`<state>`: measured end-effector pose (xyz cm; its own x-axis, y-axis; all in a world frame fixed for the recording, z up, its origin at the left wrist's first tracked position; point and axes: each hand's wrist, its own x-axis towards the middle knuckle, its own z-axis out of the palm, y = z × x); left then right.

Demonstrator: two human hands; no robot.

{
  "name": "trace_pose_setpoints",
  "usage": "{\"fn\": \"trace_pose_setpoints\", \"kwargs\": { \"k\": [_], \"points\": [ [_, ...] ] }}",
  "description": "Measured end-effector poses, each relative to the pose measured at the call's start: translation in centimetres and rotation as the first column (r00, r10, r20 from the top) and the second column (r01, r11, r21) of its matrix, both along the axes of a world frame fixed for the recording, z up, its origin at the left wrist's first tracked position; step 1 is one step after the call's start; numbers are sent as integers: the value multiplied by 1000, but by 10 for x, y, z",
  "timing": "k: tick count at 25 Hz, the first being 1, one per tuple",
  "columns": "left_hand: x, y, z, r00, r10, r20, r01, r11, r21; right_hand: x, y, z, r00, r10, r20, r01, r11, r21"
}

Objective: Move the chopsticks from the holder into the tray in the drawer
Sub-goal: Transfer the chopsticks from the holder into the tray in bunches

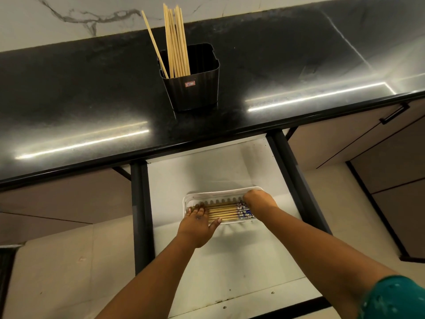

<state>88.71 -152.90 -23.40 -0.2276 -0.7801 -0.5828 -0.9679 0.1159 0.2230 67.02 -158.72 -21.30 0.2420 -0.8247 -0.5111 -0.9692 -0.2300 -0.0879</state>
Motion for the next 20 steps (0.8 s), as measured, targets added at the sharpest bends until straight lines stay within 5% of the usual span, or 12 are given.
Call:
{"fn": "trace_pose_setpoints", "kwargs": {
  "k": [9,15,20],
  "points": [
    [7,-1,-1,998,-19,-57,15,998,-62,4,0,-4,974,-141,176,156,985,-71],
    [5,-1,-1,1000,-15,-27,15,1000,8,1,7,-13,992,-53,111,39,991,124],
    [2,6,11,998,0,-69,-5,997,-76,0,11,-2,949,-163,270,147,986,77]
  ]
}}
